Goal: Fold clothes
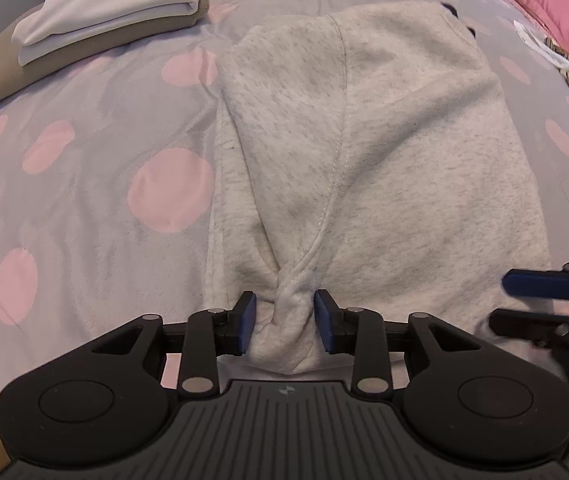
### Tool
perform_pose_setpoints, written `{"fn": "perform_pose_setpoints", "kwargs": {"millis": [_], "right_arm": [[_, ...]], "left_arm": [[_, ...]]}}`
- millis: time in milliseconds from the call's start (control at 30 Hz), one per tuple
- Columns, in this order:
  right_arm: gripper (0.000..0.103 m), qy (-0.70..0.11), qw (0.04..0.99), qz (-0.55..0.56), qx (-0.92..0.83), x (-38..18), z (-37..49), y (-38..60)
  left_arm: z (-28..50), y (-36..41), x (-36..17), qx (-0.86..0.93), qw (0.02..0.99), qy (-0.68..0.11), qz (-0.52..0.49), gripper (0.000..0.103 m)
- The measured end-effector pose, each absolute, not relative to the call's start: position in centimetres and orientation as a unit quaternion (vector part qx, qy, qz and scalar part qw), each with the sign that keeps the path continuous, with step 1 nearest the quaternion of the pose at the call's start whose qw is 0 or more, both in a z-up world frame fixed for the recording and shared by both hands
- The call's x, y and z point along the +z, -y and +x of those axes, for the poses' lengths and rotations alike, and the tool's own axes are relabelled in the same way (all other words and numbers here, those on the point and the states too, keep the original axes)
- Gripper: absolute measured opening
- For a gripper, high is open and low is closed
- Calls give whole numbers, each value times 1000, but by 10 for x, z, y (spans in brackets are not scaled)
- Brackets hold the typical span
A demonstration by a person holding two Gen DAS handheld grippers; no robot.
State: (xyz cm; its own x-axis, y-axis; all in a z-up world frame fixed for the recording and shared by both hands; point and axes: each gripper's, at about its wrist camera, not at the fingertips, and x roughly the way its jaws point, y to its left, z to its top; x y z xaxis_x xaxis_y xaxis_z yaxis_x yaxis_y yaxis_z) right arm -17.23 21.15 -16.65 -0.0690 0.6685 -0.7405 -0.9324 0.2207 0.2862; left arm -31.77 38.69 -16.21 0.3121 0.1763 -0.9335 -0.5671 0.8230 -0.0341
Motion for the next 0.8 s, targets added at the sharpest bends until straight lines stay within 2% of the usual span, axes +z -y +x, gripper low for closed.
{"fn": "perform_pose_setpoints", "kwargs": {"millis": [167,333,433,633,667,700,800], "right_arm": [[39,-382,682,-185,595,-139,-143,-205],[39,-358,702,-209,578,-120,-95,-215],[39,-345,709,-214,577,-113,-67,-228],[39,-353,699,-199,589,-118,-19,-258],[42,-359,697,-190,590,-121,-12,-263],[50,-367,696,-177,591,-124,-3,-267],[53,-398,695,-123,586,-135,24,-279]], "left_arm": [[-318,-394,-141,225,788,-537,-200,47],[-302,-410,-102,206,812,-517,-174,48],[-281,-421,-84,197,834,-496,-142,56],[-222,-440,-89,157,863,-472,-84,57],[-215,-440,-92,151,866,-469,-79,57],[-207,-441,-95,145,869,-466,-74,57],[-192,-444,-105,128,877,-457,-81,57]]}}
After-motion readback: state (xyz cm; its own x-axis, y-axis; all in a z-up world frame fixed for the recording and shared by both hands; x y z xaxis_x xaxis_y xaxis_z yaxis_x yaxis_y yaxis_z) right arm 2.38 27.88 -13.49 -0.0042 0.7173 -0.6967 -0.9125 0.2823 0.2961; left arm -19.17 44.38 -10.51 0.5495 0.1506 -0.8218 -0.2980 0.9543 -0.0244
